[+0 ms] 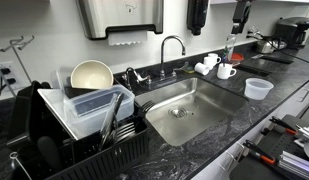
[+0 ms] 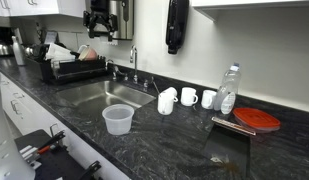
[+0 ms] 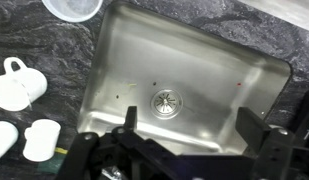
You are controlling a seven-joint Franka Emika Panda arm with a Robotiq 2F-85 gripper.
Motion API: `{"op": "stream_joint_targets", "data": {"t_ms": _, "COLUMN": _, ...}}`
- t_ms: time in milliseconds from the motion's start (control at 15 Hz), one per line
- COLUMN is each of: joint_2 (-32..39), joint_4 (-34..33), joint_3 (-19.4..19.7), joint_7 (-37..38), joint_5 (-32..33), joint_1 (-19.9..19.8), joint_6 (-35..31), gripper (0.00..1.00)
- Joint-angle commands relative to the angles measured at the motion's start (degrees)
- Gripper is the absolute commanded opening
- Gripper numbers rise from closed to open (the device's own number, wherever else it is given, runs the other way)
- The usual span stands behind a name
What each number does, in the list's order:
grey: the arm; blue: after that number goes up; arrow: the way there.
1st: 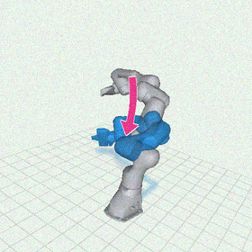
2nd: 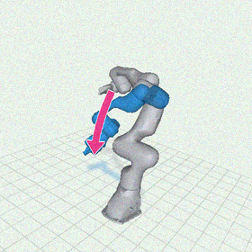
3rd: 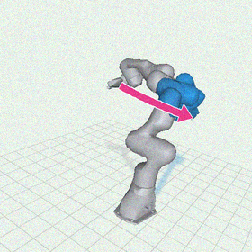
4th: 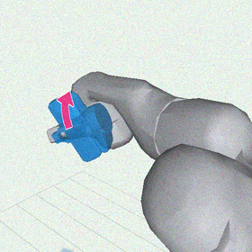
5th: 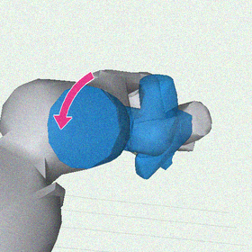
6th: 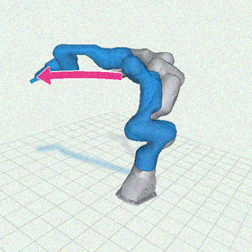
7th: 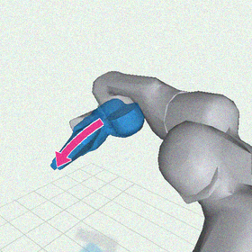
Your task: Remove the clear bowl from the dish rack and place it in the sink
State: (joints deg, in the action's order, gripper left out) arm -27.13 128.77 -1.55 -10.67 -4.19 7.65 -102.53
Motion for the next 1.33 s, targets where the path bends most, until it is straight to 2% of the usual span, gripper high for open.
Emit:
{"op": "stream_joint_targets", "data": {"t_ms": 0, "joint_2": 3.5, "joint_4": -1.2, "joint_3": -3.8, "joint_7": -0.7, "joint_5": -2.1, "joint_1": 3.3, "joint_6": -2.7, "gripper": 1.00}}
{"op": "stream_joint_targets", "data": {"t_ms": 200, "joint_2": 7.4, "joint_4": -3.1, "joint_3": -7.5, "joint_7": -1.2, "joint_5": -1.7, "joint_1": 6.4, "joint_6": -4.7, "gripper": 1.00}}
{"op": "stream_joint_targets", "data": {"t_ms": 400, "joint_2": 10.2, "joint_4": -4.7, "joint_3": -9.8, "joint_7": -1.0, "joint_5": -0.1, "joint_1": 7.4, "joint_6": -6.8, "gripper": 1.00}}
{"op": "stream_joint_targets", "data": {"t_ms": 467, "joint_2": 8.5, "joint_4": -2.9, "joint_3": -9.7, "joint_7": 0.3, "joint_5": -1.2, "joint_1": 7.3, "joint_6": -6.4, "gripper": 1.00}}
{"op": "stream_joint_targets", "data": {"t_ms": 1133, "joint_2": 9.7, "joint_4": -4.0, "joint_3": -10.0, "joint_7": -0.2, "joint_5": -0.8, "joint_1": 7.4, "joint_6": -6.8, "gripper": 1.00}}
{"op": "stream_joint_targets", "data": {"t_ms": 1267, "joint_2": 11.8, "joint_4": -5.7, "joint_3": -10.4, "joint_7": -1.2, "joint_5": -1.4, "joint_1": 8.0, "joint_6": -6.7, "gripper": 1.00}}
